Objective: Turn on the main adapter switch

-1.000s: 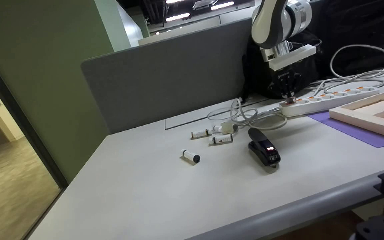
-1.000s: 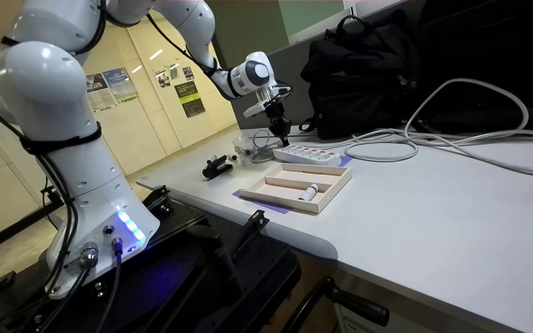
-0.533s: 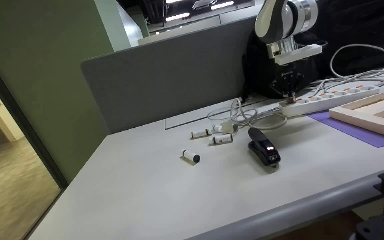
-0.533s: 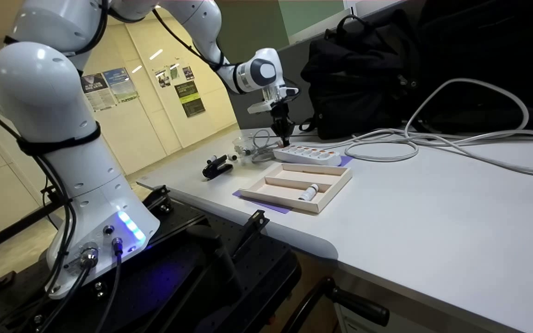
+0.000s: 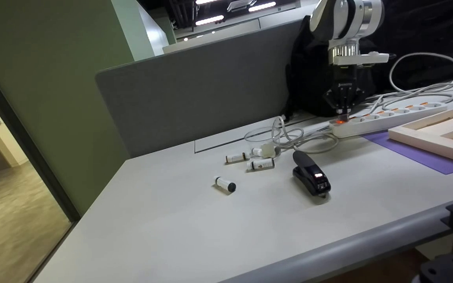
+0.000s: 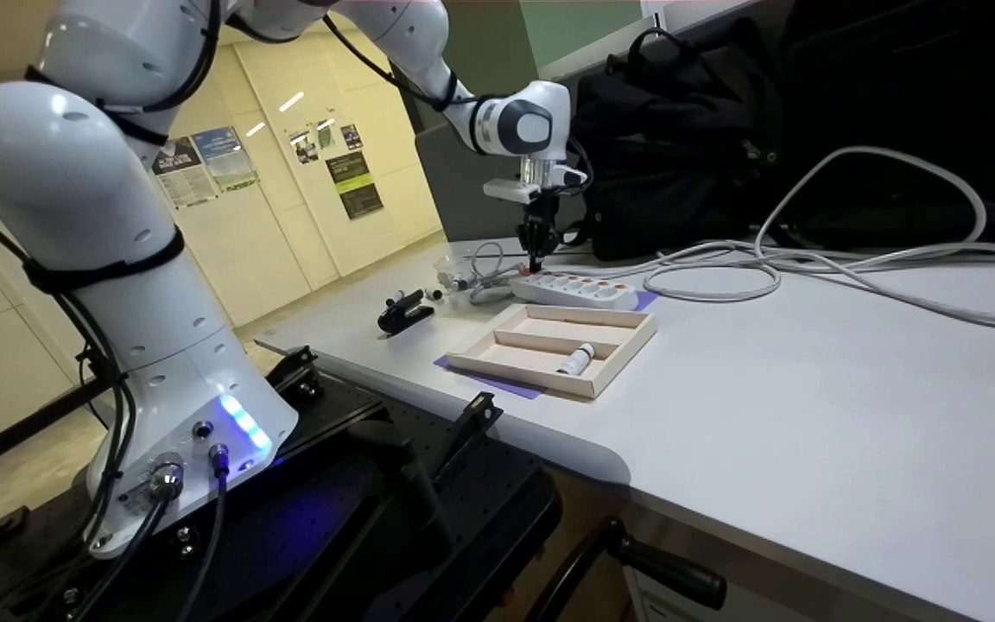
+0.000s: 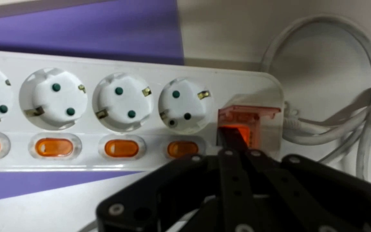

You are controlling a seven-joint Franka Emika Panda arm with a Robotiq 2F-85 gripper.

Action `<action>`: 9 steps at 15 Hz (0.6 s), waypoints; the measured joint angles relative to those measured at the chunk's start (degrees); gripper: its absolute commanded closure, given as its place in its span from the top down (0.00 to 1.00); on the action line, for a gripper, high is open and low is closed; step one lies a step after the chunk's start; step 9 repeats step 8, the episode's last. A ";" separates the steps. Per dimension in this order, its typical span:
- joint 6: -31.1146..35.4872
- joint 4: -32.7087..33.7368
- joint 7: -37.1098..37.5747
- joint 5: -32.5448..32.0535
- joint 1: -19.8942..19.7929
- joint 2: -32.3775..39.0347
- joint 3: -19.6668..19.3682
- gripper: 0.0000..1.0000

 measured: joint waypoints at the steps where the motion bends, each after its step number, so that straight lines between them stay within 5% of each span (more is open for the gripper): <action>1: -2.28 1.36 -0.65 -0.07 -0.16 0.38 0.01 0.00; 4: -10.46 6.38 -3.58 -0.71 -0.21 -1.22 0.00 0.00; 5: -13.26 7.87 -4.34 -1.44 -0.13 -2.65 -0.02 0.26; 6: -16.26 9.23 -4.81 -2.49 0.01 -4.32 -0.07 0.01; 9: -17.49 9.52 -4.84 -2.51 0.13 -6.21 -0.10 0.15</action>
